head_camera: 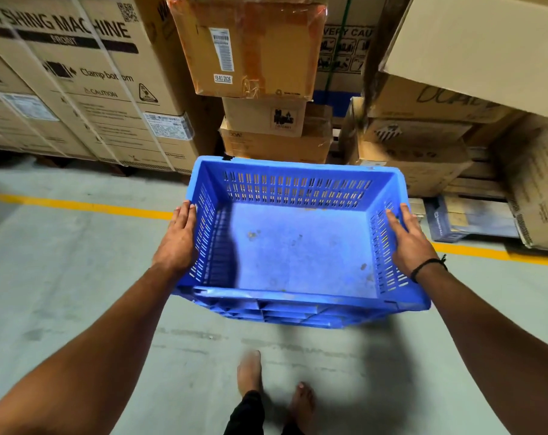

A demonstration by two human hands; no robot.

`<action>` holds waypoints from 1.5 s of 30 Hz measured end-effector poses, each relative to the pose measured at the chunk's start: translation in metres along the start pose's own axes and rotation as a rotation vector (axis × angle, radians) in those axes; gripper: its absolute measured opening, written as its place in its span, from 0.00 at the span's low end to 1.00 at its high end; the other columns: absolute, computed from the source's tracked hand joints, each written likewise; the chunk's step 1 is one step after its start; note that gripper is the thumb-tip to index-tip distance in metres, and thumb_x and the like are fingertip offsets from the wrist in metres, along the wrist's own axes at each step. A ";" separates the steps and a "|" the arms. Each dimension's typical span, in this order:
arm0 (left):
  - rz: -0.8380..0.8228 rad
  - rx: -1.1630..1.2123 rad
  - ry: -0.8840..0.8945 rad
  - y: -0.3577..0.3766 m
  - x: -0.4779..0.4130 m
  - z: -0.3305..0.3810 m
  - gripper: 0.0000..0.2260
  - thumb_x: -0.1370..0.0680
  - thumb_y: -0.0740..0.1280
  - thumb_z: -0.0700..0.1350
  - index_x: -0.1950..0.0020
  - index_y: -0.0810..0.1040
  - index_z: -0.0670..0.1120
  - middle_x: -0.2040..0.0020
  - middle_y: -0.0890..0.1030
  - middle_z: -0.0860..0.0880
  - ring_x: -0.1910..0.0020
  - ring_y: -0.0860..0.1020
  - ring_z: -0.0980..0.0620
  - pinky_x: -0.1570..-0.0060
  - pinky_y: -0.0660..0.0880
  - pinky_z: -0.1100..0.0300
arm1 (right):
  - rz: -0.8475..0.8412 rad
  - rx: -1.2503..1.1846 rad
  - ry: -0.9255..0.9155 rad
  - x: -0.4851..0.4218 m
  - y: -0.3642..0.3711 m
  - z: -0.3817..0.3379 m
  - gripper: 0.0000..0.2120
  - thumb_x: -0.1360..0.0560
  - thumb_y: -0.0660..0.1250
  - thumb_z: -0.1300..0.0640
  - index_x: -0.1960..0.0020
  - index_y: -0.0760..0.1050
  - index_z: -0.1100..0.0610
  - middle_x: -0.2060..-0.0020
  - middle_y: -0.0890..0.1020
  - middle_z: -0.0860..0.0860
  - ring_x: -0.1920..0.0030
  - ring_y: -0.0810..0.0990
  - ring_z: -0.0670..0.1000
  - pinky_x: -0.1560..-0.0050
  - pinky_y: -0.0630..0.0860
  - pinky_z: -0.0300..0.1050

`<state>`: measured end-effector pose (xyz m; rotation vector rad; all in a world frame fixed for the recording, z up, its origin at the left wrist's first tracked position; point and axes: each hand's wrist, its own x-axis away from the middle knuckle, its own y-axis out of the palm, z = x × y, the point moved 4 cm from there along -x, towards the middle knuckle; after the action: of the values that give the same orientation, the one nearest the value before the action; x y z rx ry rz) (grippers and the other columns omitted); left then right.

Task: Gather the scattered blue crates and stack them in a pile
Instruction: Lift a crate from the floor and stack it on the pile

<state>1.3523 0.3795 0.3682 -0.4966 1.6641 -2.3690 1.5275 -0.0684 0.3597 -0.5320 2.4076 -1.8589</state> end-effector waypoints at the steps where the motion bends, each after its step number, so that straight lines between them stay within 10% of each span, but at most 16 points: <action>1: -0.005 0.002 -0.002 -0.001 -0.003 0.000 0.41 0.29 0.65 0.31 0.23 0.46 0.41 0.22 0.43 0.45 0.23 0.43 0.45 0.24 0.49 0.52 | -0.003 0.004 0.008 0.003 0.001 -0.001 0.42 0.33 0.58 0.75 0.24 0.53 0.51 0.23 0.45 0.53 0.24 0.47 0.60 0.27 0.58 0.52; 13: -0.010 -0.006 0.008 0.003 0.001 0.002 0.40 0.29 0.64 0.31 0.23 0.45 0.40 0.22 0.43 0.43 0.23 0.43 0.44 0.24 0.48 0.50 | -0.019 0.087 0.004 0.001 0.001 0.004 0.38 0.29 0.60 0.71 0.24 0.54 0.51 0.23 0.46 0.54 0.24 0.48 0.61 0.26 0.57 0.54; 19: -0.050 -0.154 0.021 -0.006 -0.005 0.008 0.35 0.24 0.63 0.40 0.23 0.45 0.42 0.22 0.42 0.43 0.23 0.42 0.43 0.25 0.48 0.48 | -0.037 0.118 -0.007 0.008 0.003 0.002 0.37 0.28 0.67 0.43 0.24 0.56 0.50 0.23 0.48 0.56 0.24 0.50 0.62 0.26 0.55 0.57; 22: -0.015 -0.258 0.064 -0.007 0.012 0.012 0.31 0.20 0.57 0.54 0.23 0.49 0.43 0.22 0.46 0.41 0.23 0.44 0.43 0.26 0.47 0.46 | -0.051 0.193 -0.029 0.021 -0.010 -0.006 0.41 0.32 0.50 0.27 0.24 0.52 0.45 0.23 0.48 0.55 0.24 0.49 0.61 0.28 0.52 0.59; 36: -0.037 -0.265 -0.020 0.000 0.048 0.016 0.32 0.20 0.48 0.60 0.23 0.49 0.41 0.22 0.46 0.43 0.23 0.45 0.45 0.25 0.45 0.49 | -0.013 0.195 -0.006 0.069 0.000 -0.012 0.52 0.36 0.34 0.21 0.24 0.56 0.52 0.24 0.54 0.55 0.25 0.52 0.64 0.28 0.54 0.60; 45: 0.104 -0.083 -0.017 -0.019 0.109 0.040 0.32 0.20 0.49 0.60 0.23 0.50 0.42 0.22 0.52 0.45 0.23 0.48 0.47 0.26 0.45 0.52 | 0.027 0.051 -0.090 0.096 -0.019 -0.041 0.44 0.33 0.44 0.27 0.23 0.49 0.48 0.23 0.49 0.52 0.23 0.47 0.58 0.27 0.51 0.60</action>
<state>1.2681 0.3128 0.4155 -0.4311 1.7419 -2.2248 1.4321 -0.0635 0.4045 -0.5634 2.2933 -1.8384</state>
